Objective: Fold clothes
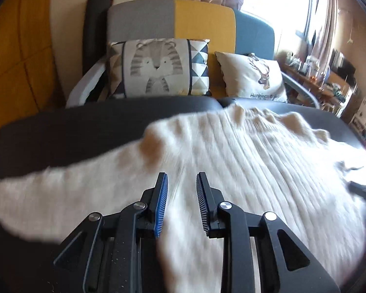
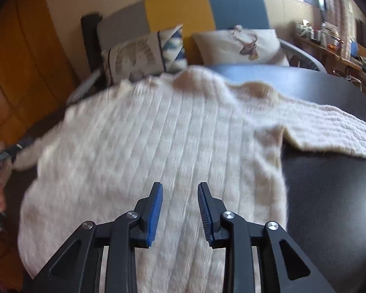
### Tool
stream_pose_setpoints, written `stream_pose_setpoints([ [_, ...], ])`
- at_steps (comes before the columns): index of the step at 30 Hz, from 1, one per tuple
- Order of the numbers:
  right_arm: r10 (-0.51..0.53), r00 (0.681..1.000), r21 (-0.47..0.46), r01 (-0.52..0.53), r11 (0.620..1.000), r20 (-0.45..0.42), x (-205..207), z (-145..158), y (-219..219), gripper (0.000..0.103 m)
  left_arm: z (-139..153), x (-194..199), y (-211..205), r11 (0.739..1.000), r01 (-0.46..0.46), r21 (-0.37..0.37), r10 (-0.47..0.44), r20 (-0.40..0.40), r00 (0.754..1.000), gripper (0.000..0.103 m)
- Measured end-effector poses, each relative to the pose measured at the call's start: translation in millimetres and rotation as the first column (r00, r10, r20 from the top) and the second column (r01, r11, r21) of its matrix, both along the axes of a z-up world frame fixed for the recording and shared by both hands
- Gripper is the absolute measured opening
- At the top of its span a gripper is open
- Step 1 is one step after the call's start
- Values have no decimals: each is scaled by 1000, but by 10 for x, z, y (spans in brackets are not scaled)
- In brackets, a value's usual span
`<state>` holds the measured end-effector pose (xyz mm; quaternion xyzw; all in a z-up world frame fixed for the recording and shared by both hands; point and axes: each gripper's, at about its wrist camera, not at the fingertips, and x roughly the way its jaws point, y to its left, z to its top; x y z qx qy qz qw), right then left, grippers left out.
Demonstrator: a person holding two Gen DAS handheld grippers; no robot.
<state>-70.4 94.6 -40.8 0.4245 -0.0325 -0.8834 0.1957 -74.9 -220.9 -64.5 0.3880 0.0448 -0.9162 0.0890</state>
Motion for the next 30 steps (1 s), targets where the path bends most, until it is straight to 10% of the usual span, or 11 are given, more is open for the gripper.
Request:
stream_pose_setpoints([
  [6,43,997,83,-38,996,-60,-659,182,-162,18,-395,-501,-97,987,-91,-130,104,98,990,30],
  [9,77,995,161,-65,985,-68,-991,138,-320,18,-429,-429,-315,983,-171,-74,175,64,982,63],
  [21,12,1000,141,-15,990,21,-1993,-418,-628,18,-494,-402,-553,922,-347,-174,363,70,929,81],
  [30,-66,996,245,79,966,-63,-2029,-437,-693,18,-539,-519,-834,908,-412,-72,418,106,902,102],
])
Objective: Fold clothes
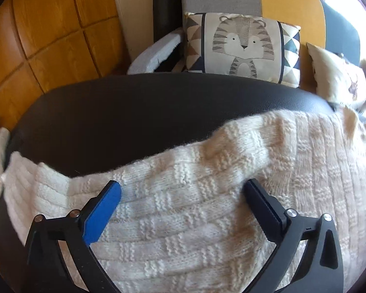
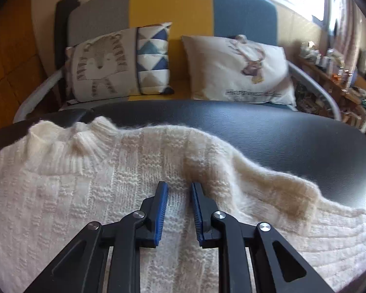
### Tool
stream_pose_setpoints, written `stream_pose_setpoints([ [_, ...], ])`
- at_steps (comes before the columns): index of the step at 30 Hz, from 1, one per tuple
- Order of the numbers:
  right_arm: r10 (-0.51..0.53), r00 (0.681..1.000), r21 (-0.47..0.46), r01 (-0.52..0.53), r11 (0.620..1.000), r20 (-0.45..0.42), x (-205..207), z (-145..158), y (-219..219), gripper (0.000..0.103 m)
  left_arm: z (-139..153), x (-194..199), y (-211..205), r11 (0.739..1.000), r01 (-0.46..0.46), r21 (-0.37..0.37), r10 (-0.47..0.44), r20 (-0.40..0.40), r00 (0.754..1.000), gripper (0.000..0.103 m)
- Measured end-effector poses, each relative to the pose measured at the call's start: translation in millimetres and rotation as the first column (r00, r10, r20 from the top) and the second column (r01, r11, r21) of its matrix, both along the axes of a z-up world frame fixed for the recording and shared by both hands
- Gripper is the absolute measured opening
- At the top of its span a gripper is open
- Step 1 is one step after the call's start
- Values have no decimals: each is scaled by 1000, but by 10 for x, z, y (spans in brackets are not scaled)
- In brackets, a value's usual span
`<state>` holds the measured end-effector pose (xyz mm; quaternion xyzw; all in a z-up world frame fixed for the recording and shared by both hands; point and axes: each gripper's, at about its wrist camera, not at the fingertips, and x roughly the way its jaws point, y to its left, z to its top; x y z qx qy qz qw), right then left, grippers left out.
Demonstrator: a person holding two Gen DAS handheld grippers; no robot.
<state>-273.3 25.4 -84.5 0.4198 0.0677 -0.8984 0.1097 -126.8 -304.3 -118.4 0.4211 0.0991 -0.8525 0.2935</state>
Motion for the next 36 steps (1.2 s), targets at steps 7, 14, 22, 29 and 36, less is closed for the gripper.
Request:
stream_pose_setpoints([
  [7,-14,1000,-45,15,999,17,-160,-21,151,20,44,-148,49,999,17,-37,-17,3,1000,103],
  [14,72,997,-101,-71,992,8,148,234,246,22,253,402,-112,999,-25,-26,23,-73,997,101],
  [22,160,987,110,-160,981,5,696,43,-55,23,56,798,-533,980,-128,-155,141,79,987,102],
  [29,92,996,31,-92,995,1,612,10,126,35,41,869,-723,976,-217,-13,217,40,975,103],
  [36,90,996,20,-90,996,-7,622,10,146,35,426,520,65,995,-87,46,92,-113,989,83],
])
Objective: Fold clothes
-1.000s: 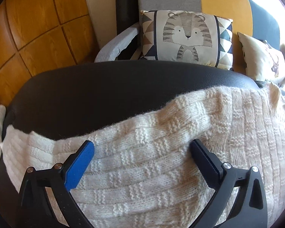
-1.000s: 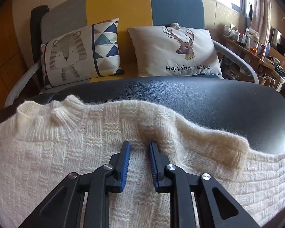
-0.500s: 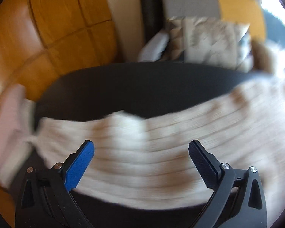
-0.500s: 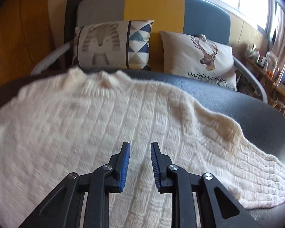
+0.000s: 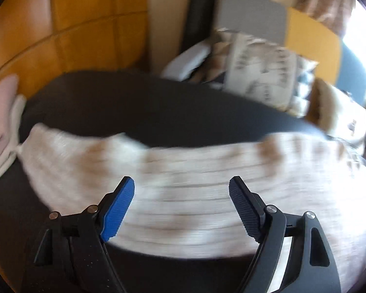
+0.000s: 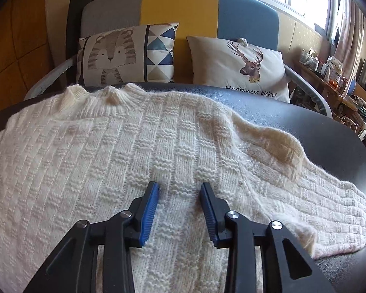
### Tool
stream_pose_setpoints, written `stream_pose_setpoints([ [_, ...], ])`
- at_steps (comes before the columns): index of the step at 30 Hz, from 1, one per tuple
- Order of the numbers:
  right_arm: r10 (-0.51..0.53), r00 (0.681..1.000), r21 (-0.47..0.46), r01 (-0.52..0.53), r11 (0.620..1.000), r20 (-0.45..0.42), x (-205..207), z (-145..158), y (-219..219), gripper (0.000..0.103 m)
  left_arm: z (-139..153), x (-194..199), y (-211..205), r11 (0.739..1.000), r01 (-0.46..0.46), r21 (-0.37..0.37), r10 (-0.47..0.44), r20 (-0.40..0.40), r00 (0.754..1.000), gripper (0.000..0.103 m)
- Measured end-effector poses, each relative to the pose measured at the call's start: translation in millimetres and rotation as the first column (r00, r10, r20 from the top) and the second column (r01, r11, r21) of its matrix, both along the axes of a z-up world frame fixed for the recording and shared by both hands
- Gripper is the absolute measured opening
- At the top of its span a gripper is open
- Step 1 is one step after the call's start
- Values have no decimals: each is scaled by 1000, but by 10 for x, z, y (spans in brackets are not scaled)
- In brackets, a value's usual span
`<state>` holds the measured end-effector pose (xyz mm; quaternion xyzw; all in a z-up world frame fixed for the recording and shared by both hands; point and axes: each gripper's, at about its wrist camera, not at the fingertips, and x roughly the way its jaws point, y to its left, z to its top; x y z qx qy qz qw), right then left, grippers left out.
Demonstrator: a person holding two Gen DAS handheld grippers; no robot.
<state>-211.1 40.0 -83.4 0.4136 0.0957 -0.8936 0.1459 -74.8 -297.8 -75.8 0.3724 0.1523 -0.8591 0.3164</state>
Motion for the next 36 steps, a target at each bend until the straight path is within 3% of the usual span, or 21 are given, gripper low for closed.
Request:
stream_pose_setpoints([
  [3,2,1000,-6,-2,1000,1,-28,10,39,35,54,-436,377,993,105,-46,-105,7,994,80],
  [5,2,1000,-8,-2,1000,0,-22,9,39,35,-4,-742,526,984,159,-81,-155,56,986,47],
  [6,2,1000,-10,-2,1000,-1,-17,8,38,35,-68,-885,519,982,183,-51,-178,83,980,20],
  [7,2,1000,-14,-2,1000,0,-19,8,45,35,-135,-1008,496,981,193,-17,-191,106,976,16],
  [10,2,1000,-27,-2,1000,2,-16,6,52,35,-194,-1090,396,989,146,4,-146,53,988,17],
  [18,0,1000,-53,0,999,2,-7,0,69,35,-363,-1011,33,984,149,102,-142,-70,987,21],
  [21,-2,1000,-52,2,999,-1,-8,-2,66,35,-353,-1097,169,988,146,54,-146,-16,989,21],
  [24,-3,1000,-47,3,999,-5,-3,-4,65,35,-226,-1178,442,988,140,-64,-132,121,984,21],
  [29,-3,1000,-44,3,999,-6,-2,-6,63,35,-62,-964,873,984,145,-101,-142,32,989,22],
  [31,-5,1000,-45,5,999,-5,3,-10,49,35,-221,-950,951,982,166,-92,-159,80,984,35],
  [32,-5,1000,-48,5,999,-4,3,-10,50,35,-291,-967,939,983,164,-87,-153,113,982,36],
  [36,0,1000,-65,1,998,8,-4,5,68,36,-325,-927,813,990,115,-81,-107,92,990,60],
])
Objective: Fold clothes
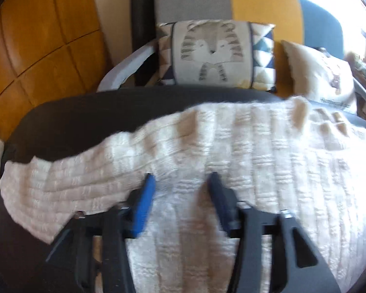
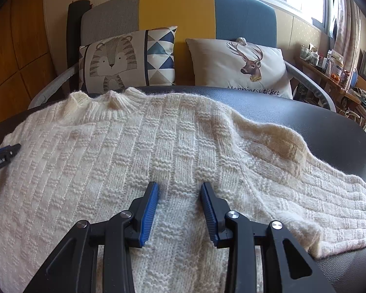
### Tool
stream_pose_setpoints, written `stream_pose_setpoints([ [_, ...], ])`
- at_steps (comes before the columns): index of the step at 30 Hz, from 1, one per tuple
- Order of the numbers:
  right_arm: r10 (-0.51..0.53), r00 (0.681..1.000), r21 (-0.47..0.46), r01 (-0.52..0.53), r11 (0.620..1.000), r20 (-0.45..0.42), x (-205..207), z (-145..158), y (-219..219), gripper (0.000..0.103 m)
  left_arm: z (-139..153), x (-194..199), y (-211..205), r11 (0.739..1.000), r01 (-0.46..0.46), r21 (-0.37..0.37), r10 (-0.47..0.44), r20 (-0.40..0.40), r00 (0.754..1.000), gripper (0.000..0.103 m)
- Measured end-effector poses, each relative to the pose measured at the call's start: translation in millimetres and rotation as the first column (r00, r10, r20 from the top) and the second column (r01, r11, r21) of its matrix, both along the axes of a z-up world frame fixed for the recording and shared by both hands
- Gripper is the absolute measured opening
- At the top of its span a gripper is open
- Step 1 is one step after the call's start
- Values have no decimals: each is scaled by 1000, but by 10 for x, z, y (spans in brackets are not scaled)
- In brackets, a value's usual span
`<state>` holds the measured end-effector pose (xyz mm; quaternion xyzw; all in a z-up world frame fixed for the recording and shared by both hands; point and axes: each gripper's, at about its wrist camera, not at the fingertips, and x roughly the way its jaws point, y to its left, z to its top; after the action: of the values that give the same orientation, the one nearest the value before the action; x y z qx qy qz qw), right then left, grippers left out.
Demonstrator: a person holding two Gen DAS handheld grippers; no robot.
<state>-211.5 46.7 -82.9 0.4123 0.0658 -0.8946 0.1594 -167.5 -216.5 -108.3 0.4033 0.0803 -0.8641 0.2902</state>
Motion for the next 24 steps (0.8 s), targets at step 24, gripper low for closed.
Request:
stream_pose_setpoints([
  [24,-133,989,-231,145,962,63,-677,278,608,24,-62,95,-18,1000,-22,-9,21,-43,999,66],
])
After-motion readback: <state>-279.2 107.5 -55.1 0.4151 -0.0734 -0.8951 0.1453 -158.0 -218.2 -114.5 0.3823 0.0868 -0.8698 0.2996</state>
